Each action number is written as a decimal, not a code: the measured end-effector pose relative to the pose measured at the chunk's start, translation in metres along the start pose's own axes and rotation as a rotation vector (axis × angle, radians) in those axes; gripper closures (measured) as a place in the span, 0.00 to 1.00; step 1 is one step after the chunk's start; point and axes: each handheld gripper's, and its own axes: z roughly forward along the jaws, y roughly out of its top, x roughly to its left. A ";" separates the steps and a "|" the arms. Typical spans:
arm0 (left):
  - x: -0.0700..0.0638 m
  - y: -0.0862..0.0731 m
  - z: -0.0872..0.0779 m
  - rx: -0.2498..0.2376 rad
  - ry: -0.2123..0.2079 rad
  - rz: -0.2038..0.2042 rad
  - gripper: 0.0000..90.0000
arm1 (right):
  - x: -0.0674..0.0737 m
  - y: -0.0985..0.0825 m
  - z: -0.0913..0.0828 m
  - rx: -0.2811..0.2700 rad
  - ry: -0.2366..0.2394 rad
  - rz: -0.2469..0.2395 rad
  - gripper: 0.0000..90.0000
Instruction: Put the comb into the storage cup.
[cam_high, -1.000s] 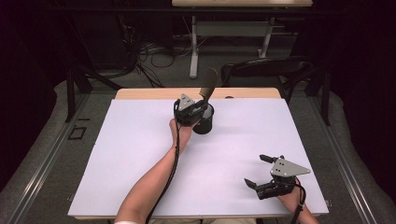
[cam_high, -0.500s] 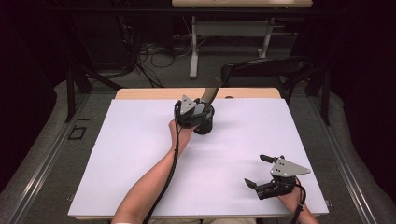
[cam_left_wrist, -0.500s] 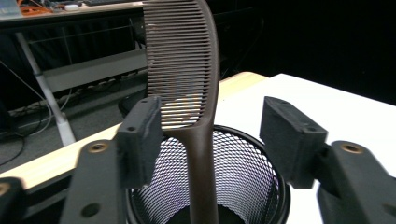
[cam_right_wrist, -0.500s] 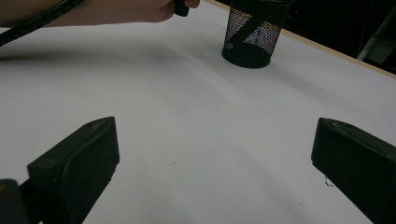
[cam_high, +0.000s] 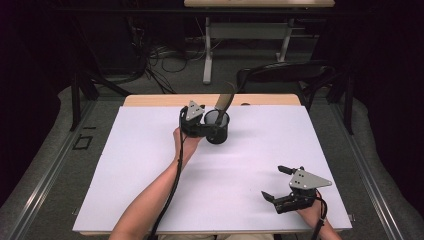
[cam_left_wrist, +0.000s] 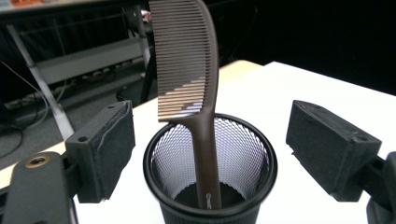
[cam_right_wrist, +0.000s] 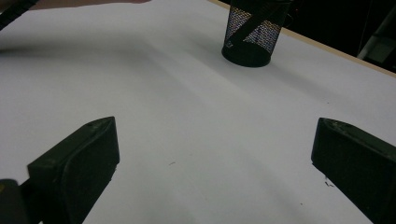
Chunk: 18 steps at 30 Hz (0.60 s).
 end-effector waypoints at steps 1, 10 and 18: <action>0.001 0.000 -0.002 0.007 0.000 0.000 0.16 | 0.000 0.000 0.000 0.004 0.001 0.002 0.01; 0.009 0.000 -0.017 0.067 -0.004 -0.008 0.05 | 0.000 0.001 0.001 0.003 0.002 0.000 0.01; 0.010 0.001 -0.031 0.116 -0.015 0.023 0.00 | 0.000 0.000 0.001 0.004 0.004 0.004 0.01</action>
